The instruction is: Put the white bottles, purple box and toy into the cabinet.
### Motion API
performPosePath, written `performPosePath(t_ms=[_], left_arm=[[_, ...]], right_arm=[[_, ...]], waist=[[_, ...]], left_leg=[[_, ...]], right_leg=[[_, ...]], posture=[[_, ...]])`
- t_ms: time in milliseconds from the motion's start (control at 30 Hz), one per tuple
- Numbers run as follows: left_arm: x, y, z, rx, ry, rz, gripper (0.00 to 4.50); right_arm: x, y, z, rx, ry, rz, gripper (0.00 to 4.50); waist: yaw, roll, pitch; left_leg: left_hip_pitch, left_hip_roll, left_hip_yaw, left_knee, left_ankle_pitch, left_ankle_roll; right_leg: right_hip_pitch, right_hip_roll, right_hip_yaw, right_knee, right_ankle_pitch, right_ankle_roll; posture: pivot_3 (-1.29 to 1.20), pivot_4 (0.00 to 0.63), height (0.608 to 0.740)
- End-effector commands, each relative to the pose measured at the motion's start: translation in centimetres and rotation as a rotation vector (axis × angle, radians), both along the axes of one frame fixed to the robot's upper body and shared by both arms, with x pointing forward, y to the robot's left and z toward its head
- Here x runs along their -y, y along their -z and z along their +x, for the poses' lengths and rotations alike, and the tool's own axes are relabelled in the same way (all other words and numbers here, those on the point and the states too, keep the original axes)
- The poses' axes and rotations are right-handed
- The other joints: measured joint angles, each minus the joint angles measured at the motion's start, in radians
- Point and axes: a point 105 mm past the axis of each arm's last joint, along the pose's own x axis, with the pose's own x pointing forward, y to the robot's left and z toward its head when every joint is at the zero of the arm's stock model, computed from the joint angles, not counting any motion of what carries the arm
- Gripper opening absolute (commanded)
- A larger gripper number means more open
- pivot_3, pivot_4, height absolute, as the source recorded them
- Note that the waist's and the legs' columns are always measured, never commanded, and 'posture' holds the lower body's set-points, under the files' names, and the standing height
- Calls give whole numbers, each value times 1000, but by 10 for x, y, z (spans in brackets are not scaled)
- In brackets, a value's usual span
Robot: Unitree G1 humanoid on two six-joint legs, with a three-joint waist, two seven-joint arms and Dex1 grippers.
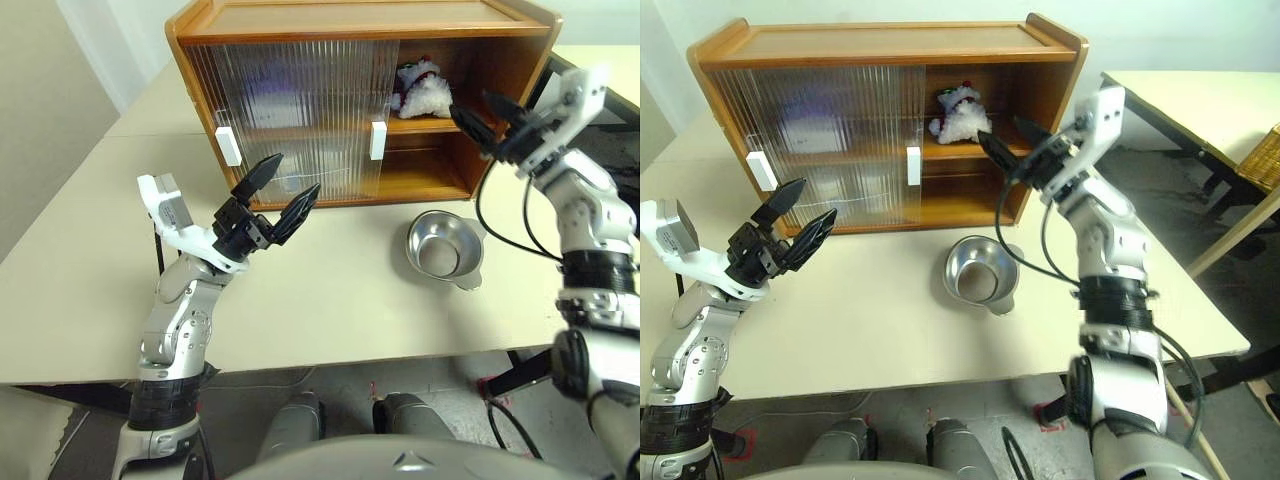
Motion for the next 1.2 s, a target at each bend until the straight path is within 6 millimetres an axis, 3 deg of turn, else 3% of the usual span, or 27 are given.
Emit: performPosePath(t_ms=[33, 367, 733, 1000, 1200], left_arm=[[1, 4, -1, -20, 11, 1, 4500], [-1, 5, -4, -28, 3, 0, 4500], [-4, 5, -5, -32, -10, 1, 4500], [-5, 5, -5, -34, -13, 3, 4500], [-4, 4, -5, -33, -14, 7, 4500]], right_arm=[[3, 6, -18, -50, -53, 46, 4490], [26, 57, -57, -330, -110, 230, 4490], [78, 110, -83, -724, -1, 519, 4490], [79, 128, -96, -868, -2, 595, 4490], [68, 139, -111, -1005, -94, 646, 4490]], waist=[[-2, 0, 0], [-5, 0, 2], [5, -4, 7], [7, -6, 9], [13, -7, 10]], left_leg=[[1, 0, 0, 0, -1, -1], [3, -1, 0, -2, -6, -11], [2, -2, -1, -6, -9, -15], [3, -2, -1, -13, -9, -16], [3, -2, -1, -16, -8, -14]], right_leg=[[0, 0, 0, 0, -3, 5], [3, 0, 2, 0, -5, 9], [1, 0, 3, 0, -10, 8], [0, 0, 3, -1, -14, 8], [0, 0, 3, -1, -18, 9]], posture=[[-34, 54, 740], [-20, 65, 740], [-8, 71, 740], [-5, 76, 740], [0, 74, 740]])
